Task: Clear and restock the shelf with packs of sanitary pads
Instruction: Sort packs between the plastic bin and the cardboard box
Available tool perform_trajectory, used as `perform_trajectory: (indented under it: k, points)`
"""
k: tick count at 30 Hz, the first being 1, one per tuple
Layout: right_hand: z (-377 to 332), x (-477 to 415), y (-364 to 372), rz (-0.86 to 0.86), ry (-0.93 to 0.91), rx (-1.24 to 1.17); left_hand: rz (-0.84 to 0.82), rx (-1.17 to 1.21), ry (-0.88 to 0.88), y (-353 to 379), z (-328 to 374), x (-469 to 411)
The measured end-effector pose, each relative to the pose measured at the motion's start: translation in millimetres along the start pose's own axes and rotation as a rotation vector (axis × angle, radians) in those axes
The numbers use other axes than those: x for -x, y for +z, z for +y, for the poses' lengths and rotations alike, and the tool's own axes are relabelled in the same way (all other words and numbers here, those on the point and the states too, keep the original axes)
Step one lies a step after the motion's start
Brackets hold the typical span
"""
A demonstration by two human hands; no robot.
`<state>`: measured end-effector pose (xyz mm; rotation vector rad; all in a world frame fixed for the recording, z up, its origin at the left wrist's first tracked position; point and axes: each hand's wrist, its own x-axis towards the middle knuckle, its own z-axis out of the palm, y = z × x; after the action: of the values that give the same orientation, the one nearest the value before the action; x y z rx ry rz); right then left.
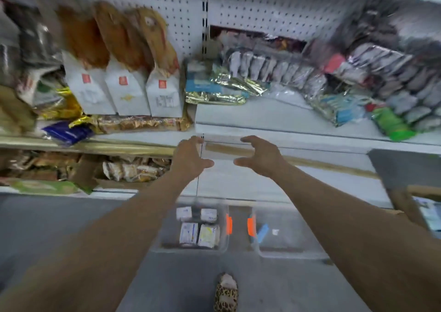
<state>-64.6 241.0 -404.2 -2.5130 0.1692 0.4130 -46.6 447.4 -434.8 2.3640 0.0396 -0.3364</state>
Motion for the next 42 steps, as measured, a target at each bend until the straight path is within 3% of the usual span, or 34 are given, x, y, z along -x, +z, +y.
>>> perform_trajectory:
  k: [8, 15, 23, 27, 35, 42]
  points:
    - [-73, 109, -184, 0.279, -0.12, 0.107, 0.219, -0.101, 0.387, -126, 172, 56]
    - [-95, 177, -295, 0.522, -0.138, 0.091, 0.347, -0.164, 0.596, -168, 288, 98]
    - [-68, 182, -369, 0.588, -0.136, 0.063, 0.365, -0.111, 0.635, -158, 372, 87]
    - [-35, 159, -407, 0.605, -0.093, 0.03, 0.326, -0.064, 0.624, -136, 411, 65]
    - [54, 98, -488, 0.606, 0.001, -0.255, 0.254, 0.005, 0.566, -69, 493, 4]
    - [97, 44, -538, 0.571, -0.067, -0.288, 0.26, 0.062, 0.52, -27, 541, -45]
